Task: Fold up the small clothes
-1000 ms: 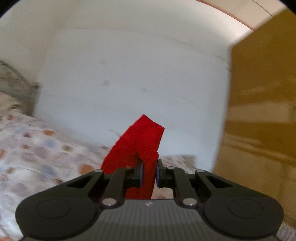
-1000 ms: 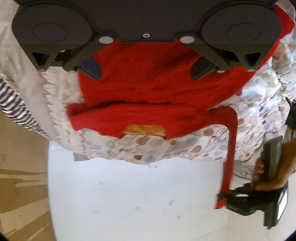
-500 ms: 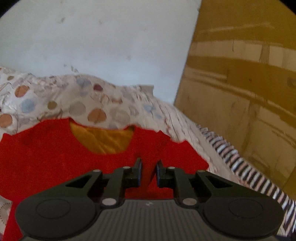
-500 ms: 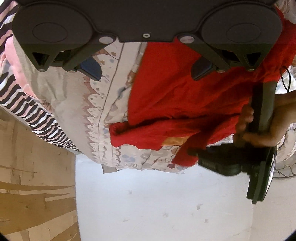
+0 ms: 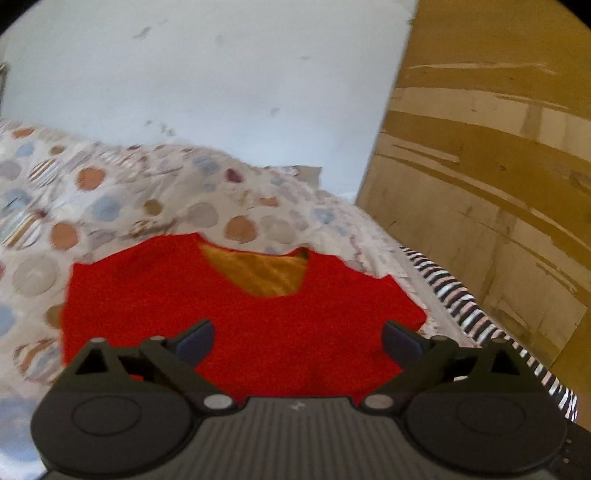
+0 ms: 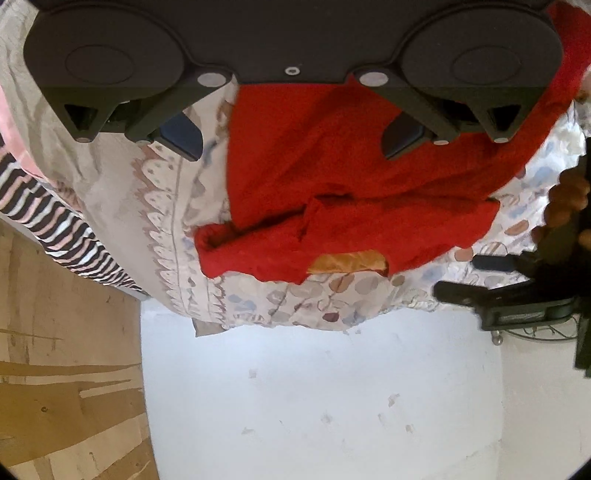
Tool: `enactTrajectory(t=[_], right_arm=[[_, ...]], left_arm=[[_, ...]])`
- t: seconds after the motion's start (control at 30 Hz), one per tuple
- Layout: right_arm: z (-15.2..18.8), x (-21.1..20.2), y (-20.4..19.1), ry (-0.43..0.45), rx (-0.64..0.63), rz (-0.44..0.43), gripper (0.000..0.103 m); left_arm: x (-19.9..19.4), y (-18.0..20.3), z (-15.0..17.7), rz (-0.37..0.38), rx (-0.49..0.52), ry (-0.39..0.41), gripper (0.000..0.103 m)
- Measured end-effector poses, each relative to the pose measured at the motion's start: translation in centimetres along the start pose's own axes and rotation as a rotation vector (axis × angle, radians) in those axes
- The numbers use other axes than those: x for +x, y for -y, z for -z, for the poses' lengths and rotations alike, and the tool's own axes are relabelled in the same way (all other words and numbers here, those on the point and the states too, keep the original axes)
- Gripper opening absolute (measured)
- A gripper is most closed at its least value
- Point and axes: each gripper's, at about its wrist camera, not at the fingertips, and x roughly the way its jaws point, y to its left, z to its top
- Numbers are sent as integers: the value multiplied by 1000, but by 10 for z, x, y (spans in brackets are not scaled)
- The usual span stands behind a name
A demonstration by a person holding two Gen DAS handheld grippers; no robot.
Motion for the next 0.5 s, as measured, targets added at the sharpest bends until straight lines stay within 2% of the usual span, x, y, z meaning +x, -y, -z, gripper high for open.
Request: enactTrajectory(t=[0.2, 0.27, 0.33, 0.37, 0.5], right_arm=[[-26, 35, -10, -70, -89, 2, 103], [-38, 55, -9, -84, -78, -20, 103], [-51, 79, -8, -99, -59, -40, 103], [-57, 93, -8, -115, -55, -37, 103], [-70, 142, -10, -148, -93, 12, 103]], left_arm=[[-19, -67, 0, -293, -16, -32, 103], [-17, -97, 5, -335, -48, -48, 103], [-13, -129, 11, -343, -96, -50, 100], [-9, -143, 13, -336, -124, -56, 95], [14, -176, 12, -246, -211, -81, 84]])
